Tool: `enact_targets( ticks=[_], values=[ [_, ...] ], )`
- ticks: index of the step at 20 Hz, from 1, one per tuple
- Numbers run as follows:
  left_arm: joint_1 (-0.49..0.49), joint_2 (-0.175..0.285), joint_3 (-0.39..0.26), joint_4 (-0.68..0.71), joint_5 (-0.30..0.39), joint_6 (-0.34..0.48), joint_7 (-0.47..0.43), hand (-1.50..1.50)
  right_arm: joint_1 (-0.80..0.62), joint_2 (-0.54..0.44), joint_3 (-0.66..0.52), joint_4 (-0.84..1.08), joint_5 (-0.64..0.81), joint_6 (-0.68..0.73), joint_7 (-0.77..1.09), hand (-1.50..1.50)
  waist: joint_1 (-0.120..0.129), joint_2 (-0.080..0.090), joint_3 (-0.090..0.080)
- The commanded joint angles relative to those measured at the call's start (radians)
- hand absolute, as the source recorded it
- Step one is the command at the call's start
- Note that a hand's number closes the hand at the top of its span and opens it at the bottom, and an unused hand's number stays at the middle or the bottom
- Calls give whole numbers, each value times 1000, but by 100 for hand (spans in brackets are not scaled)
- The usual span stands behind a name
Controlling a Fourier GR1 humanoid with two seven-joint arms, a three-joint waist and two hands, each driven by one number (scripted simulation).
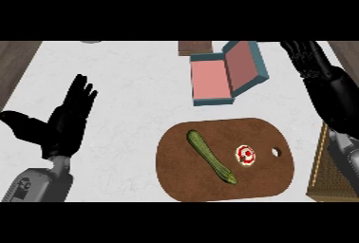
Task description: Pick the squash from the cutting board and place it in the cardboard box
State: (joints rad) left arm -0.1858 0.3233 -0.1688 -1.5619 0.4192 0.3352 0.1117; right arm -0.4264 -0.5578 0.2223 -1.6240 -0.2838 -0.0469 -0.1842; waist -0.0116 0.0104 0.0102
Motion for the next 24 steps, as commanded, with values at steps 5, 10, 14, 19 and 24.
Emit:
enact_targets(
  ticks=[5, 10, 14, 19, 24],
  values=[
    [42, 126, 30, -35, -8, -89, 43, 0, -18, 50, 132, 129, -191, 339, 73, -150, 83, 0, -8],
    [104, 125, 54, -10, 35, -146, 36, 0, 88, 152, 26, 292, -74, 235, -338, -150, 33, -3, -7],
    [168, 154, 86, -35, 37, -178, 9, 0, 106, 65, 56, 235, 5, 359, -525, -150, 22, -9, -9],
    [169, 146, 99, -52, 62, -194, 39, 0, 28, -98, 112, 174, 186, 411, -425, -150, 15, -14, -11],
    [162, 151, 102, -28, 33, -181, 31, 0, -65, -204, 213, 47, 403, 379, -196, -150, 7, -20, -14]
  ],
)
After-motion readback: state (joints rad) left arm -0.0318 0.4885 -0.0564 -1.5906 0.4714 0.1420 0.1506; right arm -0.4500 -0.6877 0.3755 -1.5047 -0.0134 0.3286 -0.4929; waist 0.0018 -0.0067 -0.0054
